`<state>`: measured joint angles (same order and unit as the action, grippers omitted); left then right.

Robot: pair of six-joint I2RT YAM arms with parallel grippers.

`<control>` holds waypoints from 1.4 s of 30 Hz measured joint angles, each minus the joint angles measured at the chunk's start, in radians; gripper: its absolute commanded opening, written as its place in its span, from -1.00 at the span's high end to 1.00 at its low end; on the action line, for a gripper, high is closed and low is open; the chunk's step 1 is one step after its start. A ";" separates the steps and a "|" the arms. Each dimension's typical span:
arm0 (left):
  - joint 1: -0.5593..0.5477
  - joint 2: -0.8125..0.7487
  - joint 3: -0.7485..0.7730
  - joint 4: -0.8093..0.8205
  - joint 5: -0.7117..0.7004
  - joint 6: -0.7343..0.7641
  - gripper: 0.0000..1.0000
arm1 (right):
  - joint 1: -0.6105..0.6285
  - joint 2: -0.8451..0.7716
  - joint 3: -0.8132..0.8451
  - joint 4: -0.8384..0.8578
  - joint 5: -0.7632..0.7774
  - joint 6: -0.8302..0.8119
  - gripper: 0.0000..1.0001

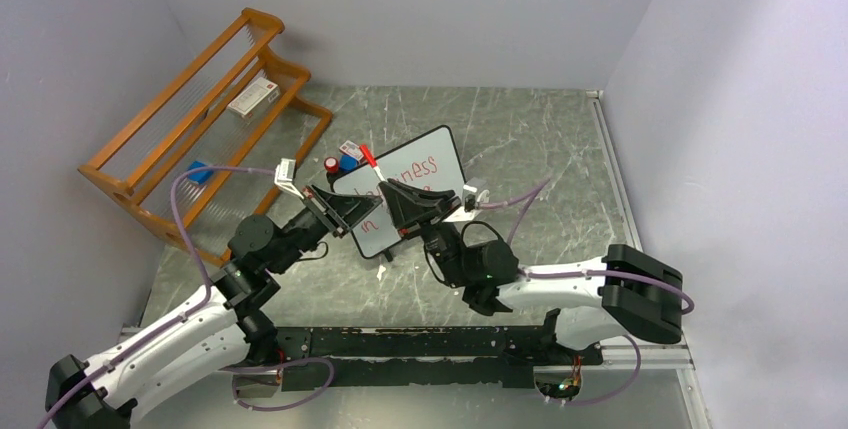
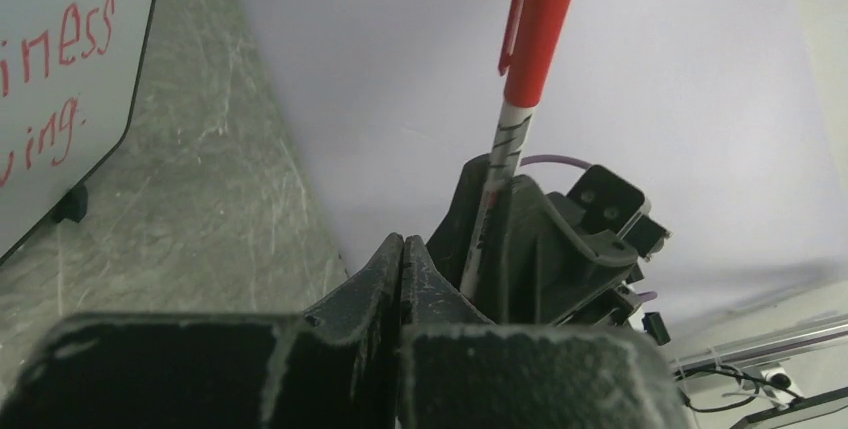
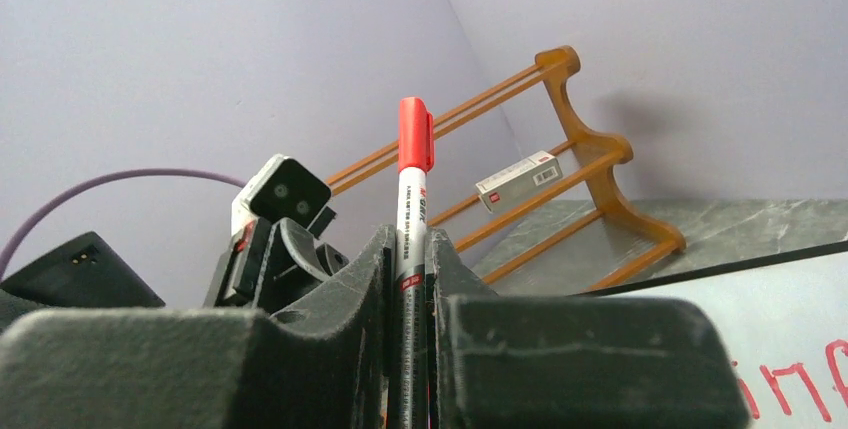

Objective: Write a sentence on the whiteboard
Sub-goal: Close the whiteboard marker at the center of the board.

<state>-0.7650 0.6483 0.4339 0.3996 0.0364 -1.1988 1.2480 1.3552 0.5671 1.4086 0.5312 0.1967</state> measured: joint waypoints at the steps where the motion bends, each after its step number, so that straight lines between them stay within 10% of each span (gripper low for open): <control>1: -0.002 0.000 -0.004 -0.009 0.005 0.009 0.90 | -0.003 -0.005 -0.005 -0.001 0.000 0.007 1.00; 5: -0.005 -0.035 0.004 -0.079 0.000 0.055 0.83 | -0.007 -0.041 -0.034 -0.020 0.015 0.016 1.00; 12: -0.005 -0.077 0.182 -0.316 -0.111 0.172 -0.20 | -0.032 -0.160 -0.082 -0.163 0.034 0.000 1.00; 18: -0.005 -0.003 0.275 -0.399 -0.154 0.180 -0.31 | -0.036 -0.187 -0.103 -0.232 -0.014 -0.055 1.00; 30: -0.005 0.138 0.311 -0.437 -0.185 0.108 -0.12 | -0.036 -0.186 -0.105 -0.262 -0.105 -0.101 1.00; 38: -0.005 0.164 0.289 -0.336 -0.171 0.062 0.88 | -0.036 -0.181 -0.116 -0.255 -0.128 -0.097 1.00; 42: -0.003 0.163 0.240 -0.240 -0.160 0.023 0.90 | -0.036 -0.166 -0.117 -0.247 -0.116 -0.073 1.00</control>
<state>-0.7677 0.8108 0.6735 0.1596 -0.1238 -1.1755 1.2118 1.1889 0.4503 1.1614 0.4149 0.1238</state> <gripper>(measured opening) 0.089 0.144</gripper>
